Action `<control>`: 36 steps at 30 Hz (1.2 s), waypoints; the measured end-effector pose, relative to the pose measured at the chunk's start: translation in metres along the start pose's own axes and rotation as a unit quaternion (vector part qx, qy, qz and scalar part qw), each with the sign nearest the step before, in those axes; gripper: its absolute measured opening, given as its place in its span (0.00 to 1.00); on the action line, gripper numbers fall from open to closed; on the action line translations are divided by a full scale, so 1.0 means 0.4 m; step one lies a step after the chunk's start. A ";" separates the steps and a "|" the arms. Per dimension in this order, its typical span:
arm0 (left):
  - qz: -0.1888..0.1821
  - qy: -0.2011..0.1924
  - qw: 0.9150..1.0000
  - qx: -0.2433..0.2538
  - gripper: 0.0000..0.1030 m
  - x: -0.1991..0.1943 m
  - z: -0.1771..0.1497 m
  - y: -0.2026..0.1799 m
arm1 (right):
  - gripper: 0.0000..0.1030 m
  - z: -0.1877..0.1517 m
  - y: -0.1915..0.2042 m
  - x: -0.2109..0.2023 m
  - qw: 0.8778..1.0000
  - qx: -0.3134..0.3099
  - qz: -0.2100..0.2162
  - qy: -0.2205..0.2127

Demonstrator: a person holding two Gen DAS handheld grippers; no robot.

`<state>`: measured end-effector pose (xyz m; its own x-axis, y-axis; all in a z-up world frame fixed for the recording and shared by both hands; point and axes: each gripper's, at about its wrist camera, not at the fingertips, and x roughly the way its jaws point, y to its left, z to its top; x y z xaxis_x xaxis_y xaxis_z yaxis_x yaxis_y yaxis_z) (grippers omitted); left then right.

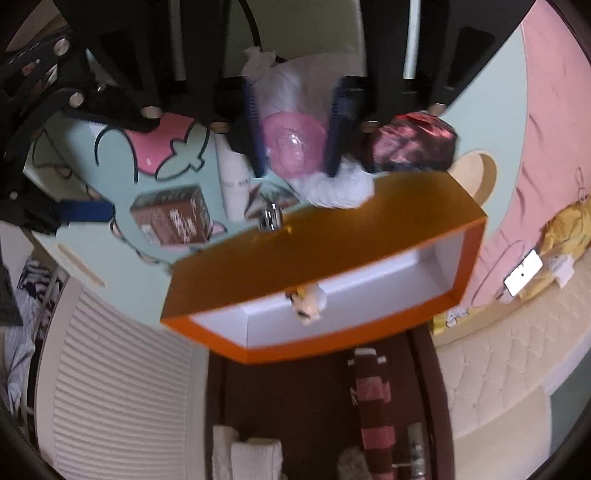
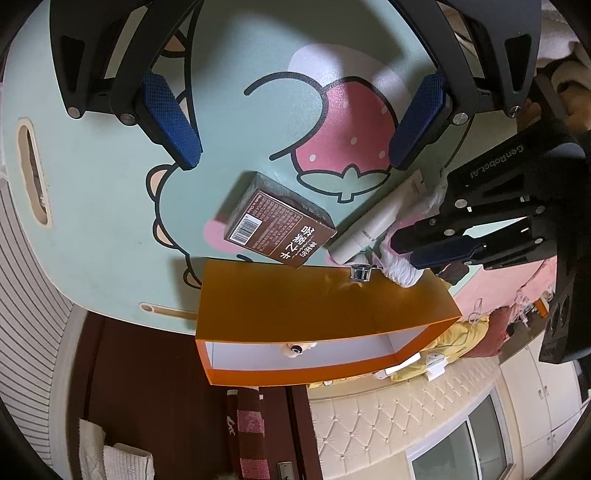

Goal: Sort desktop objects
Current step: 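Grasp the pink heart on the white cloth with the left gripper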

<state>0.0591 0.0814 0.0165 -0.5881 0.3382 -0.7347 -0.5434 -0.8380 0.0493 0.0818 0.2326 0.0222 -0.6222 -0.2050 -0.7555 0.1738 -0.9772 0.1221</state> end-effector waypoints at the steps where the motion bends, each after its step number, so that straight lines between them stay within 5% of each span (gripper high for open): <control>1: -0.005 0.000 1.000 -0.005 0.47 0.000 -0.003 0.000 | 0.99 0.000 0.000 0.001 1.000 0.000 0.000 0.000; 3: -0.012 -0.002 1.000 -0.016 0.46 -0.001 -0.011 0.004 | 0.99 0.000 -0.001 0.002 1.000 0.000 0.000 0.001; 5: -0.008 -0.005 1.000 -0.021 0.34 -0.005 -0.012 0.010 | 0.99 0.000 -0.001 0.001 1.000 0.000 0.000 0.000; 13: -0.032 -0.021 0.998 -0.049 0.25 -0.031 -0.017 0.034 | 0.99 0.001 -0.004 0.001 1.000 0.001 0.000 -0.001; 20: -0.026 0.000 0.999 -0.039 0.25 -0.007 -0.022 0.033 | 0.99 0.003 -0.002 0.002 1.000 -0.002 -0.003 0.001; 36: -0.052 -0.066 0.993 -0.077 0.21 -0.098 -0.032 0.081 | 0.99 -0.001 0.004 -0.002 1.000 -0.005 -0.013 0.005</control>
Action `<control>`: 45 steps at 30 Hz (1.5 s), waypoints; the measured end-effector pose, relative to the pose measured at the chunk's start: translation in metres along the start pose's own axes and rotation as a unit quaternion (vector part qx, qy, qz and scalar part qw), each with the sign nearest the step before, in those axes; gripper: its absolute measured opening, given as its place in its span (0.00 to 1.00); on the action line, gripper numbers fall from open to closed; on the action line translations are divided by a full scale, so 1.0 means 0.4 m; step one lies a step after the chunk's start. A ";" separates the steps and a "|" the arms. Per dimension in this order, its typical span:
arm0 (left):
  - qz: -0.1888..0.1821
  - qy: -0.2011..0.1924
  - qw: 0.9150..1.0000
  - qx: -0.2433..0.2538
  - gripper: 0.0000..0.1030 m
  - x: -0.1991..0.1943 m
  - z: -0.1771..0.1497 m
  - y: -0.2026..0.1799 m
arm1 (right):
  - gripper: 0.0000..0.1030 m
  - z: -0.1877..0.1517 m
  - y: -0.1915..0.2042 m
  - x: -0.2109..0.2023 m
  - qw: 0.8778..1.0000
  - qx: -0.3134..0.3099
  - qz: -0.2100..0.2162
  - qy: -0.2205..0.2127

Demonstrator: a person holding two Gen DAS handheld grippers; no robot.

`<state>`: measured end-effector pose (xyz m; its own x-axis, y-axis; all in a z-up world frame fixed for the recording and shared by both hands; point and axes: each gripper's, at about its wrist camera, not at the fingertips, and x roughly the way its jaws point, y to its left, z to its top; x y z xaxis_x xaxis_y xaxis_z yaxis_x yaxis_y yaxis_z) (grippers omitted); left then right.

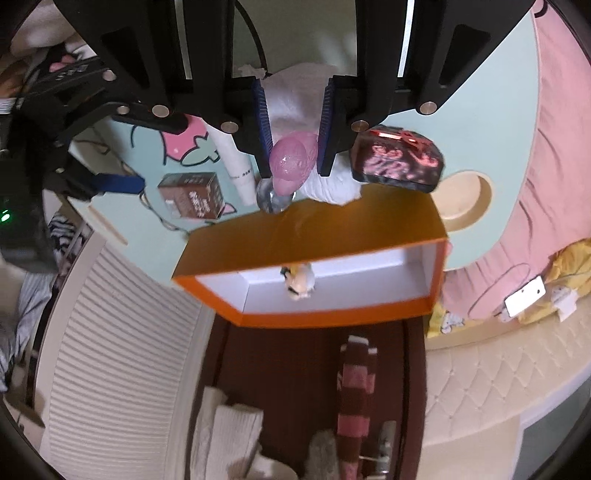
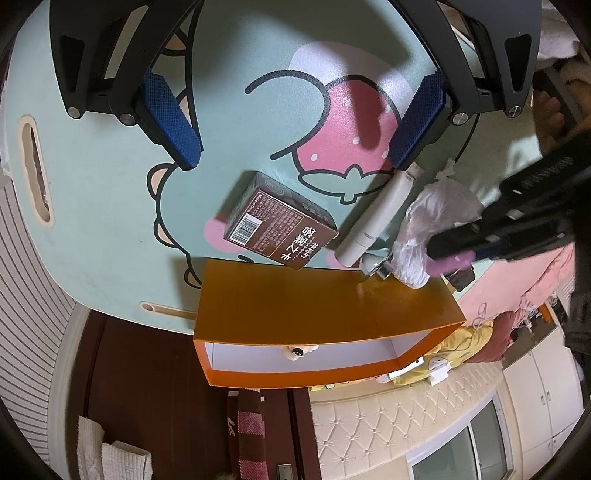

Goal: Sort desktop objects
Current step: 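Grasp the pink heart on the white cloth with the left gripper, then grasp the brown card box with the right gripper while the left lifts the pink heart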

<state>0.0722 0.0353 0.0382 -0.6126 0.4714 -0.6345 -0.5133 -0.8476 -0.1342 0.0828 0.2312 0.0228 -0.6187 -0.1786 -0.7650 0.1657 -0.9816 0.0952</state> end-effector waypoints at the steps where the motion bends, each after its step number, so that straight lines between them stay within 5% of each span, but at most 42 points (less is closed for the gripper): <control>1: 0.000 -0.002 1.000 -0.003 0.21 -0.008 0.000 0.004 | 0.99 0.000 0.000 0.000 1.000 0.001 0.001 0.000; 9: 0.007 -0.010 1.000 -0.025 0.21 -0.061 -0.030 0.049 | 0.99 0.004 -0.035 -0.034 0.999 0.016 0.033 -0.021; 24: 0.001 0.001 0.999 -0.046 0.21 -0.059 -0.061 0.083 | 0.99 0.101 -0.051 0.025 0.999 -0.048 -0.021 -0.006; 30: 0.000 0.011 0.999 -0.049 0.21 -0.045 -0.069 0.082 | 0.86 0.122 -0.045 0.075 0.998 -0.059 -0.016 0.015; 35: -0.001 0.017 0.999 -0.049 0.21 -0.039 -0.074 0.080 | 0.41 0.117 -0.037 0.081 0.997 -0.067 -0.009 0.020; 45: -0.002 0.003 0.999 -0.045 0.21 -0.059 -0.061 0.070 | 0.41 0.107 -0.057 0.012 0.999 -0.019 0.033 -0.015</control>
<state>0.0870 -0.0055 0.0306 -0.6066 0.4731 -0.6389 -0.4593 -0.8645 -0.2040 0.0433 0.2499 0.0443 -0.6288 -0.2452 -0.7379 0.2351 -0.9645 0.1202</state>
